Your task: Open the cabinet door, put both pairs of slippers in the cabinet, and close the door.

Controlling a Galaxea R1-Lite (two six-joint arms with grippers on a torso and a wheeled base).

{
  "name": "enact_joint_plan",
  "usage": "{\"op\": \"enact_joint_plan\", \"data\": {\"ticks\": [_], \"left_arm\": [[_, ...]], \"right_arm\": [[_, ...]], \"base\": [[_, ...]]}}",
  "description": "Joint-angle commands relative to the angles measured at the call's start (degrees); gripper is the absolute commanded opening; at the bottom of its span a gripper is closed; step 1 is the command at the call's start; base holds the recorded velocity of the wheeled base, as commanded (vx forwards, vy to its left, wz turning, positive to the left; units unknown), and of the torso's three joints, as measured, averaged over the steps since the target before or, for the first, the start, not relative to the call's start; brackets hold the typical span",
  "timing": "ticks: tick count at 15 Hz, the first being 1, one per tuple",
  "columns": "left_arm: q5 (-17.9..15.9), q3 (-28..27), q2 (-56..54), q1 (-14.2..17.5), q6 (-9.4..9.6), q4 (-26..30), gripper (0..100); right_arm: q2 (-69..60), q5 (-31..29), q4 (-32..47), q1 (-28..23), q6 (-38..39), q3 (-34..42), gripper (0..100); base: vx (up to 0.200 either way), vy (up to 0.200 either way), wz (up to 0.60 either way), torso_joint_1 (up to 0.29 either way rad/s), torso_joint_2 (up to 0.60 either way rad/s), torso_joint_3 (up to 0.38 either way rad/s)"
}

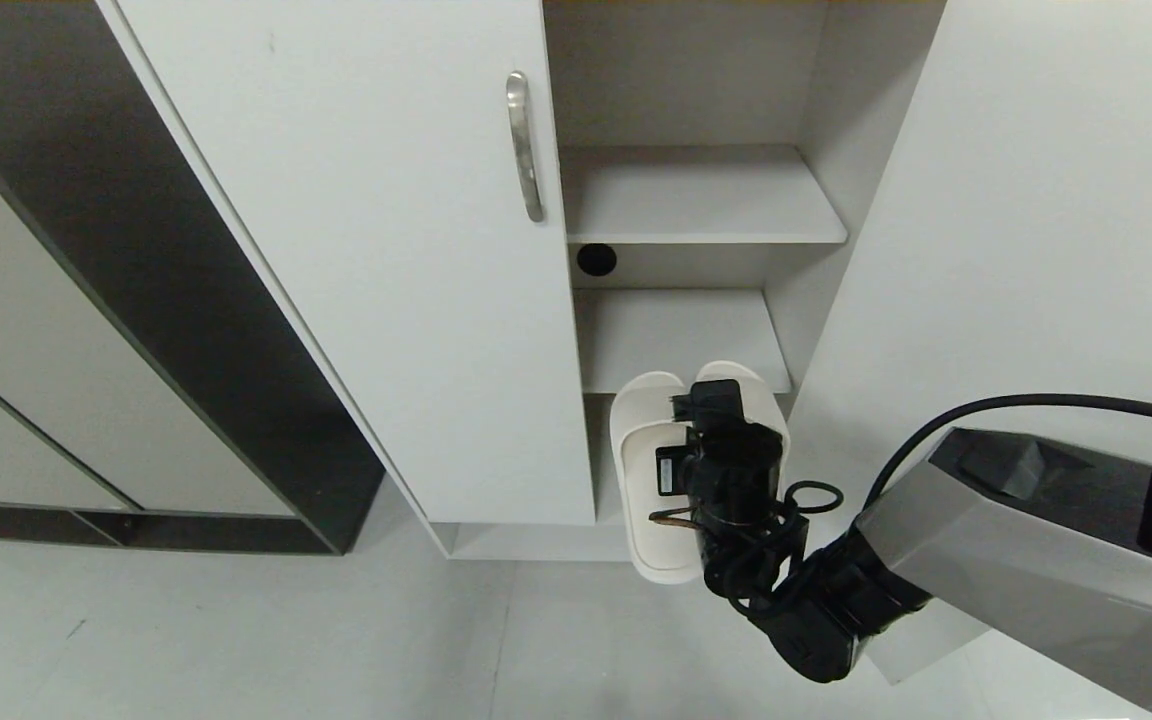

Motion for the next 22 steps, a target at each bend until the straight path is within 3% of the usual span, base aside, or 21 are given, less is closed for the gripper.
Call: {"op": "enact_joint_plan", "data": {"ticks": [1,9,15,18,22], "left_arm": [[0.0,0.0,0.1,0.0,-0.05,0.0,0],[0.0,0.0,0.1,0.0,-0.05,0.0,0],[0.0,0.0,0.1,0.0,0.04,0.0,0],[0.0,0.0,0.1,0.0,0.04,0.0,0],[0.0,0.0,0.0,0.0,-0.05,0.0,0]], "right_arm": [[-0.3,0.0,0.0,-0.3,0.0,0.1,0],[-0.1,0.0,-0.3,-0.3,0.2,0.7,0],[0.4,0.2,-3.5,-0.6,0.0,0.1,0],[1.7,3.2,-0.4,-2.0,0.0,-2.5,0],[3.9,4.2,9.8,-3.5,0.1,-13.7,0]], "base": [[0.2,0.0,0.0,0.002,0.0,0.002],[0.2,0.0,0.0,0.006,0.0,0.002],[0.0,0.0,0.0,0.0,0.0,0.0],[0.0,0.0,0.0,0.0,0.0,0.0],[0.0,0.0,0.0,0.0,0.0,0.0]]}}
